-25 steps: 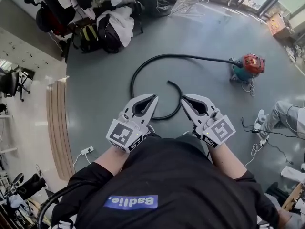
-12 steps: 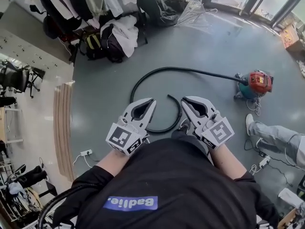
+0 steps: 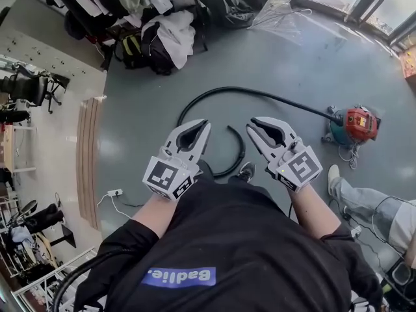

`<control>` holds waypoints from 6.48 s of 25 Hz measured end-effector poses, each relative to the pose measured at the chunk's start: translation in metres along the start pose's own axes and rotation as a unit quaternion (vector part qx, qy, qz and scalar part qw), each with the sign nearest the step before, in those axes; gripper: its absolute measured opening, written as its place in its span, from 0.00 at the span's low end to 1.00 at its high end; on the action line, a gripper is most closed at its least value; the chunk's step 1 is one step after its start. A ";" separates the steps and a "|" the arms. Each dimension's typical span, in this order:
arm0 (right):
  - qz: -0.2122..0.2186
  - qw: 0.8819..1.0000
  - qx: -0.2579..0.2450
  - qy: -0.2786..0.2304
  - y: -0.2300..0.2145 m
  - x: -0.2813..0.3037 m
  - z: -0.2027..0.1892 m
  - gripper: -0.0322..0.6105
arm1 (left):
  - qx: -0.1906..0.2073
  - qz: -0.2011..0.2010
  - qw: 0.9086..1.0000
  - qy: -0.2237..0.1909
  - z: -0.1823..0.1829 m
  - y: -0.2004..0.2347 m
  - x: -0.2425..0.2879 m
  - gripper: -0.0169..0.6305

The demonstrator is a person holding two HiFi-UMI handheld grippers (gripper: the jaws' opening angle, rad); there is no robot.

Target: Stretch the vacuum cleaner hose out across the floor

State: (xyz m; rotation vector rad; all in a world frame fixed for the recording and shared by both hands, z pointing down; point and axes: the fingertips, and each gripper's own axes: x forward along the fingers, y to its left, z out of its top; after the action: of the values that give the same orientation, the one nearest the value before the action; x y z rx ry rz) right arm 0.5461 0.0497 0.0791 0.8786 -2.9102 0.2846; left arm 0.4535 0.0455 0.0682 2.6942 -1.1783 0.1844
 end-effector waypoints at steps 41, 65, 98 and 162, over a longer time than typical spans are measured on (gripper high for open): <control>0.033 0.970 -0.001 0.242 -0.198 0.261 -0.241 0.28 | 0.004 0.031 0.976 0.217 -0.247 0.287 0.143 0.13; 0.046 0.928 -0.169 0.330 -0.339 0.379 -0.660 0.37 | 0.159 -0.051 0.927 0.335 -0.687 0.432 0.274 0.21; 0.046 0.861 -0.236 0.448 -0.345 0.408 -0.805 0.39 | 0.191 -0.105 0.817 0.534 -0.974 0.503 0.265 0.30; 0.050 0.820 -0.430 0.374 -0.236 0.642 -0.647 0.37 | 0.200 0.024 0.912 0.357 -0.683 0.530 0.173 0.52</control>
State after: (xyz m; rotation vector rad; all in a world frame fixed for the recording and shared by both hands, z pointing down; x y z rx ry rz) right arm 0.1635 -0.3579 0.8366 0.3241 -1.9712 -0.5380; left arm 0.1553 -0.2748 0.8334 2.4952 -1.0298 1.4135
